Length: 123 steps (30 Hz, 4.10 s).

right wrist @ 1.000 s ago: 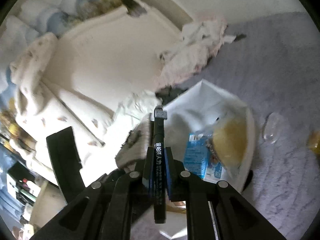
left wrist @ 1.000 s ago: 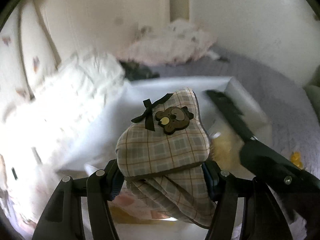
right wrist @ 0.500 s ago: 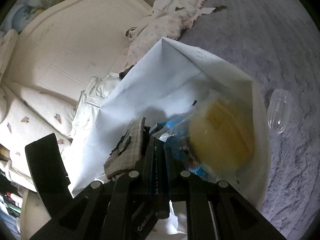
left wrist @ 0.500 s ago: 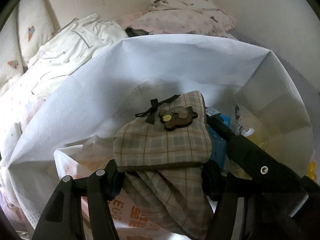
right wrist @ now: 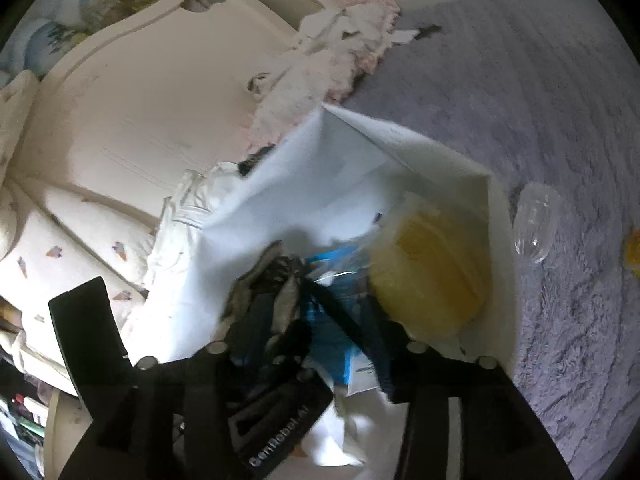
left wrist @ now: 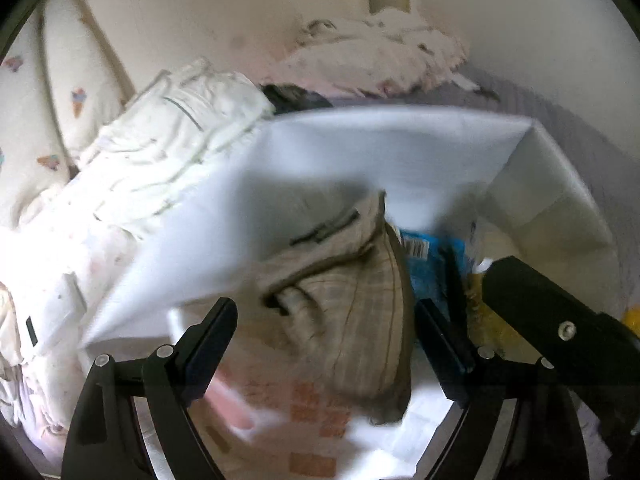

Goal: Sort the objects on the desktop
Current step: 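Lower the plaid pouch and black marker into the white paper bag, release both, then grasp the light-blue satin scrunchie with the left gripper, then lift the scrunchie with the left gripper while the right grasps an orange jelly cup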

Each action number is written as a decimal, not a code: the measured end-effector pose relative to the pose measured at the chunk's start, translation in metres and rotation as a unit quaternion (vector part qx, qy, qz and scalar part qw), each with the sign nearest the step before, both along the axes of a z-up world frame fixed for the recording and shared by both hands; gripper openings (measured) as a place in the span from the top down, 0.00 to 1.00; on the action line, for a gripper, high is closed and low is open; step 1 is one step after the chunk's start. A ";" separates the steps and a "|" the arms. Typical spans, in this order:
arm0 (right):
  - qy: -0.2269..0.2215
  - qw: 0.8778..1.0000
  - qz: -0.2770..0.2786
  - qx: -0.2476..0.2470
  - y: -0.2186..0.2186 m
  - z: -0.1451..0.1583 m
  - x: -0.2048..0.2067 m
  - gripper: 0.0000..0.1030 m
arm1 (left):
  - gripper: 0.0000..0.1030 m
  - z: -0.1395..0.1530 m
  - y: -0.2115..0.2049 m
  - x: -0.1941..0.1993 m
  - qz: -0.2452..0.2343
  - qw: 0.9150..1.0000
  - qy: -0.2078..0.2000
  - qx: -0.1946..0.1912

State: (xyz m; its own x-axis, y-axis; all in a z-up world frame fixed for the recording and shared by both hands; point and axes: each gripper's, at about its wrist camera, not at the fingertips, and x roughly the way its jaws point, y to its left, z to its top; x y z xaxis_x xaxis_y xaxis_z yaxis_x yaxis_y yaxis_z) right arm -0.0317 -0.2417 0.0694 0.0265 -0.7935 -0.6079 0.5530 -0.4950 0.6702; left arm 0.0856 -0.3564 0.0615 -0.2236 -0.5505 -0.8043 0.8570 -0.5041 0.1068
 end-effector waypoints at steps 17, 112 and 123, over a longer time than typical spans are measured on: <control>0.058 0.997 -0.044 -0.019 0.086 0.082 0.030 0.41 | 0.08 0.055 0.065 -0.018 -0.122 0.990 0.047 -0.046; -0.027 0.936 -0.344 0.069 0.335 -0.093 -0.141 0.57 | 0.80 -0.081 0.279 -0.156 -0.392 0.919 0.040 -0.023; -0.034 0.936 -0.349 0.024 0.333 -0.099 -0.128 0.60 | 0.80 -0.064 0.266 -0.140 -0.377 0.924 0.062 -0.020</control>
